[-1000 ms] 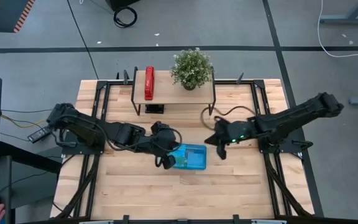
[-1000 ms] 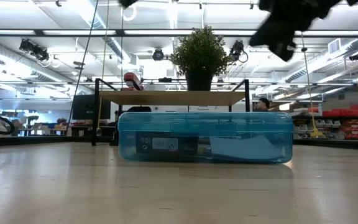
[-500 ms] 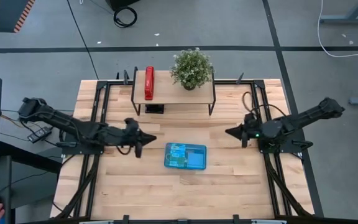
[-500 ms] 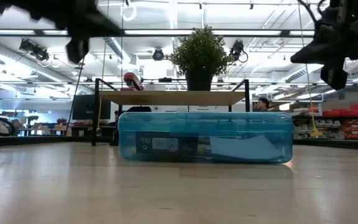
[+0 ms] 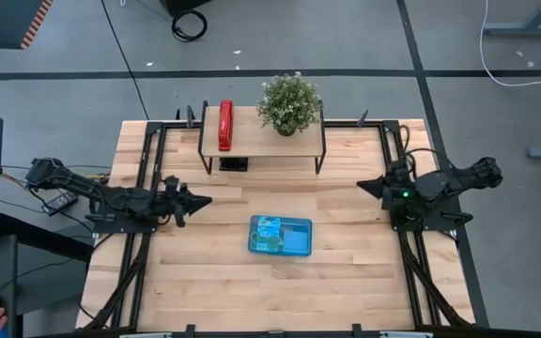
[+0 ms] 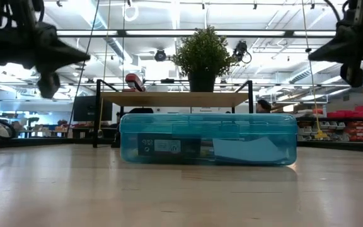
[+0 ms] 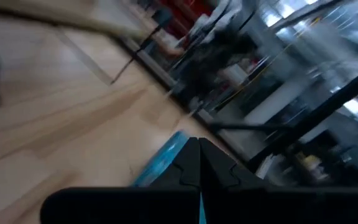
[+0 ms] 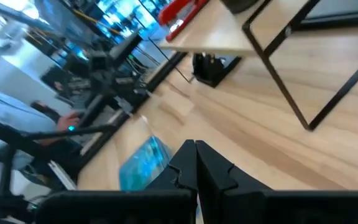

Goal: Pack school essentials
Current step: Return to Home Position

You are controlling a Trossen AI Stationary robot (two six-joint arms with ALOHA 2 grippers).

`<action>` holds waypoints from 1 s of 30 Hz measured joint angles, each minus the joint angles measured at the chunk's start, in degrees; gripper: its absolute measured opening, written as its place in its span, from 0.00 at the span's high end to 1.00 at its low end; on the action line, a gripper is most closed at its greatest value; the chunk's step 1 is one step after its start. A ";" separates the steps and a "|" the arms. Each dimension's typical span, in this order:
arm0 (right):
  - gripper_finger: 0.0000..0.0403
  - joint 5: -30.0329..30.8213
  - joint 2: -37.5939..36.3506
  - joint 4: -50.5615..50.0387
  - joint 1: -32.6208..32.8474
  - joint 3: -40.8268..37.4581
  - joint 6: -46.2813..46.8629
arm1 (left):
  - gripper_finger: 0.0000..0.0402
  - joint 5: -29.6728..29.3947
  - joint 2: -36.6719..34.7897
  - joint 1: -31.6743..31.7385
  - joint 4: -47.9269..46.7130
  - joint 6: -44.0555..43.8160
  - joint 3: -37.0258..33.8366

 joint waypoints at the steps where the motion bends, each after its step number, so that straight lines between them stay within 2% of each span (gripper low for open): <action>1: 0.99 0.00 -1.63 -1.60 0.00 0.64 -0.02 | 1.00 -0.08 -2.61 -0.01 -4.29 -0.21 0.24; 5: 0.99 0.67 -2.03 -11.22 0.09 4.65 1.44 | 1.00 -0.27 -11.02 -0.14 -16.43 -0.09 1.14; 9: 0.99 0.89 -2.07 -12.43 0.20 3.56 3.06 | 1.00 0.07 -18.66 -0.61 -28.61 4.62 4.27; 13: 0.99 1.75 -2.09 -4.12 1.10 -2.83 3.26 | 1.00 0.17 -23.40 -1.21 -36.64 11.12 6.88; 17: 0.99 2.89 -2.02 11.33 1.81 -10.72 1.51 | 1.00 0.15 -24.95 -1.21 -39.76 15.08 7.71; 22: 0.99 6.70 -0.28 15.88 1.13 -11.32 -3.96 | 0.98 0.16 -24.73 -1.09 -41.28 15.16 7.69; 25: 0.99 4.59 -0.08 17.84 -0.23 -11.76 -5.46 | 0.98 -0.24 -24.88 -1.06 -41.36 15.16 7.69; 30: 0.99 -2.23 0.44 28.84 -2.64 -14.47 -11.40 | 0.99 -0.42 -24.83 -1.04 -42.45 15.14 7.69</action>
